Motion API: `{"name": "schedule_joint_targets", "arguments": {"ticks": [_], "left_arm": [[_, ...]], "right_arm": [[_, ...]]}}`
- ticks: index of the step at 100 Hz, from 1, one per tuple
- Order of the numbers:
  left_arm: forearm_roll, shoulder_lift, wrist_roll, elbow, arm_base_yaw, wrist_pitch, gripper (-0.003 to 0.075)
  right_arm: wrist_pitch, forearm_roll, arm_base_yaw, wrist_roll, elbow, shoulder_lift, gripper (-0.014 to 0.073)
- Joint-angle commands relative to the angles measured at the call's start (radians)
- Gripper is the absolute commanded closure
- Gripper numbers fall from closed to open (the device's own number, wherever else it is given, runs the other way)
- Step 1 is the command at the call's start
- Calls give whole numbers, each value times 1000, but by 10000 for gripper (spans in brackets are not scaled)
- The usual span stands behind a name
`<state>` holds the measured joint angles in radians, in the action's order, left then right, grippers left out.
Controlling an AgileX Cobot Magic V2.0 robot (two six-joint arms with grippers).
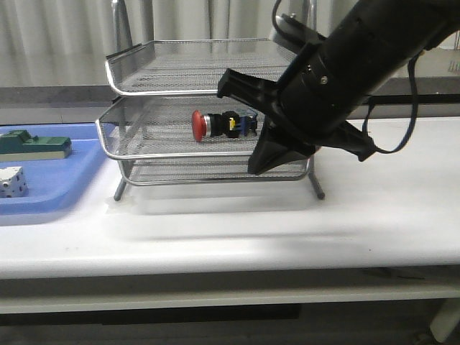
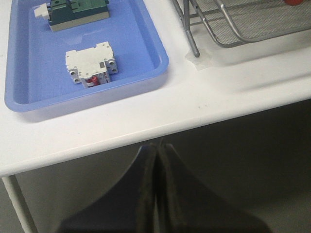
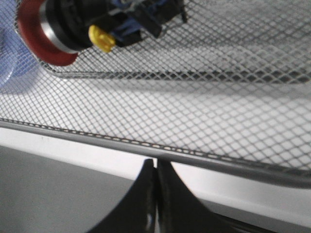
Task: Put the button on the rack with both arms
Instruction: 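Push the middle tray back into the rack with the right gripper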
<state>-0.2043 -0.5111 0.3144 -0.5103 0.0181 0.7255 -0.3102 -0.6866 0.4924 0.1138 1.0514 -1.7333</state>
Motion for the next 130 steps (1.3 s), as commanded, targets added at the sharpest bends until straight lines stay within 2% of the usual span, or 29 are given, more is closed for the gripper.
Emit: {"name": "schedule_joint_targets", "arguments": {"ticks": [1,83,130], "left_arm": [[-22,-1,-13,-24,2,-65,741],[-22,-1,-13,-24,2,-65,741],[-22,-1,-13,-24,2,-65,741]], "right_arm": [[35,-15,-1,22,62,19,663],[220,-4,-4,61,100,-5,663],[111,-5,-4,61,100,7,663]]}}
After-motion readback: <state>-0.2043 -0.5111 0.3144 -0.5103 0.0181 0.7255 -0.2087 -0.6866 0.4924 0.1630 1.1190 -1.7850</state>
